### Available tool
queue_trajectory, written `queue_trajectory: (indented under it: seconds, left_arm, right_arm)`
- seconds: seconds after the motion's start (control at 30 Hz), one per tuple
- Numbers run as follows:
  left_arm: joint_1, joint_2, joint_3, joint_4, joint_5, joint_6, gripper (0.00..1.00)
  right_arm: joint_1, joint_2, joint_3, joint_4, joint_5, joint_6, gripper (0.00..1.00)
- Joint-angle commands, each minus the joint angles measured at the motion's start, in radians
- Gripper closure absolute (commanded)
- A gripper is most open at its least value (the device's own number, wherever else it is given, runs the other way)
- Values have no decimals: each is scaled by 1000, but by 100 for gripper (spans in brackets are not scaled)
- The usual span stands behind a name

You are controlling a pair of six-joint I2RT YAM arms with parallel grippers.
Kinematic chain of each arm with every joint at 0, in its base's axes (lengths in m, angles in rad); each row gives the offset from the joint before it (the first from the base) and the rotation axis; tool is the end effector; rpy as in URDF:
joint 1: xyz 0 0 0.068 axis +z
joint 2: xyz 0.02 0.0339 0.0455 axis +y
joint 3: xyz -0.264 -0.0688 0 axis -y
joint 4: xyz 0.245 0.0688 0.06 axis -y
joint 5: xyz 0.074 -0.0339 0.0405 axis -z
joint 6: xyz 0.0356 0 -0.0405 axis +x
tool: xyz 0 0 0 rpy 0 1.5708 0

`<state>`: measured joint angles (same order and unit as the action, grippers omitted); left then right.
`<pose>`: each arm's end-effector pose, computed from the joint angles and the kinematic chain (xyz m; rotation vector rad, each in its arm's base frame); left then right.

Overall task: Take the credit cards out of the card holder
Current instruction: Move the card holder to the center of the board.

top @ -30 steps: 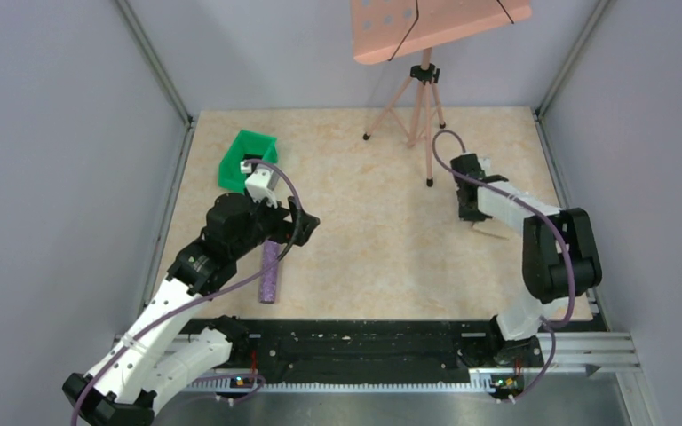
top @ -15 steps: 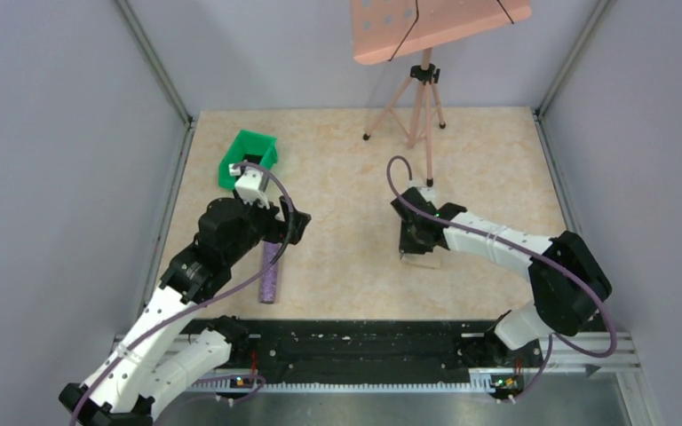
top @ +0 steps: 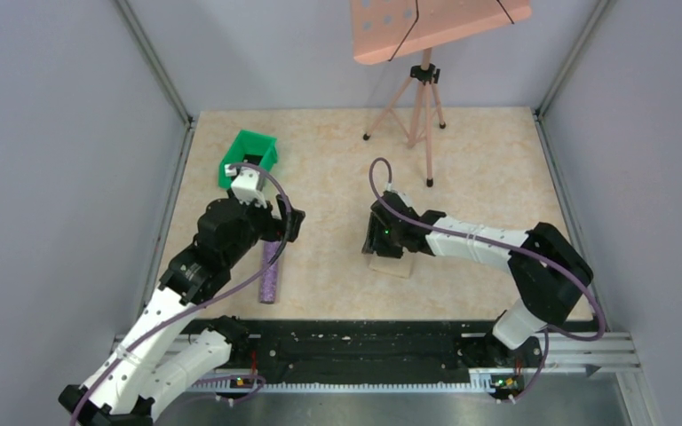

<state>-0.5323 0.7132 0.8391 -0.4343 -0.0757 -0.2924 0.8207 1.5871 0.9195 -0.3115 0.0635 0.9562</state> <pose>0.1394 -0.0790 0.3433 0.1758 1.9002 -0.4926 0.2164 0.2289 0.1820 0.2059 2.6542 0.5764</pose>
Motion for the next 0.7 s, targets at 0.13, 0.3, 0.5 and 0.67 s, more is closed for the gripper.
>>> queue_trajectory:
  seconds: [0.13, 0.3, 0.5, 0.67]
  left_arm:
    - [-4, 28, 5, 7, -23, -16, 14]
    - [-5, 31, 28, -56, 44, -84, 14]
    - [-23, 22, -37, -2, 240, -239, 15]
    - [-37, 3, -109, 10, 255, -311, 16]
  right_arm:
    - [-80, -150, 29, -115, 25, -387, 49]
    - [-177, -162, -4, -115, -59, -483, 47]
    - [-198, -111, -40, -63, -176, -487, 31]
    - [-213, -110, -88, -10, -140, -502, 27]
